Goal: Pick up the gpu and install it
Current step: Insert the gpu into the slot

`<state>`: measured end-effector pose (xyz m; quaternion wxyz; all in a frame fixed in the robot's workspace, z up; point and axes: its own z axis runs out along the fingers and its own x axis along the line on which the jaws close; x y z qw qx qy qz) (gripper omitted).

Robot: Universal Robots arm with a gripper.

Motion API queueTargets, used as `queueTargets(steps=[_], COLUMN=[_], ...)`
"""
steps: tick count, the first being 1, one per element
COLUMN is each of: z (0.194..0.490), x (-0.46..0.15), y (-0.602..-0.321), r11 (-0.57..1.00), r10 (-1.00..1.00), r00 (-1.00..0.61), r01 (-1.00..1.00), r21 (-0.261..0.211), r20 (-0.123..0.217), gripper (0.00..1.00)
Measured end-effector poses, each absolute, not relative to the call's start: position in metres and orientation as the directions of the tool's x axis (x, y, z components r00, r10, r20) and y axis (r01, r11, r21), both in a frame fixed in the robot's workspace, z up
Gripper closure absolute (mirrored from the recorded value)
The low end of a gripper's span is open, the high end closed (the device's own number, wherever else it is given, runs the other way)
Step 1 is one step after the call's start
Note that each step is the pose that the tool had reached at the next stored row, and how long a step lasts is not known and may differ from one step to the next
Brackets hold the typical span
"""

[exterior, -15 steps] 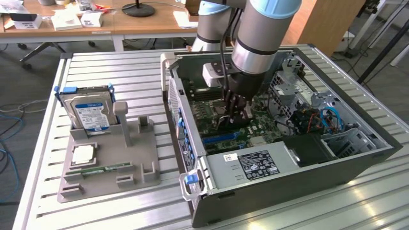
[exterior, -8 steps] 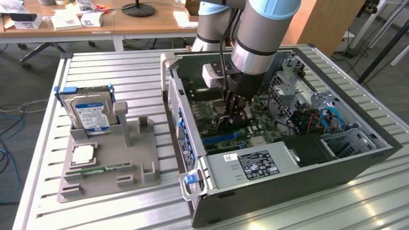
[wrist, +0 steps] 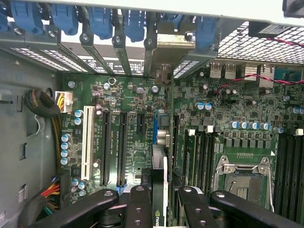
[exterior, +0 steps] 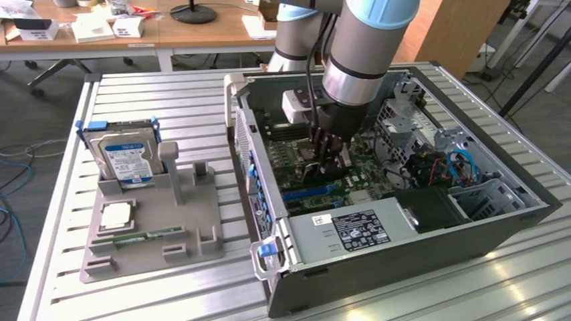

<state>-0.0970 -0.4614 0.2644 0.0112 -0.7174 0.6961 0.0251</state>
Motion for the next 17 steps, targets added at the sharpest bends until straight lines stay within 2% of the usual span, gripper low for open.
queueTargets(steps=[17], z=[0.2617], x=[-0.0972], y=[-0.4614], r11=[-0.031], r10=[-0.998], r00=[0.03], r01=[-0.999], r21=[0.019], r20=[-0.052], gripper=[0.74])
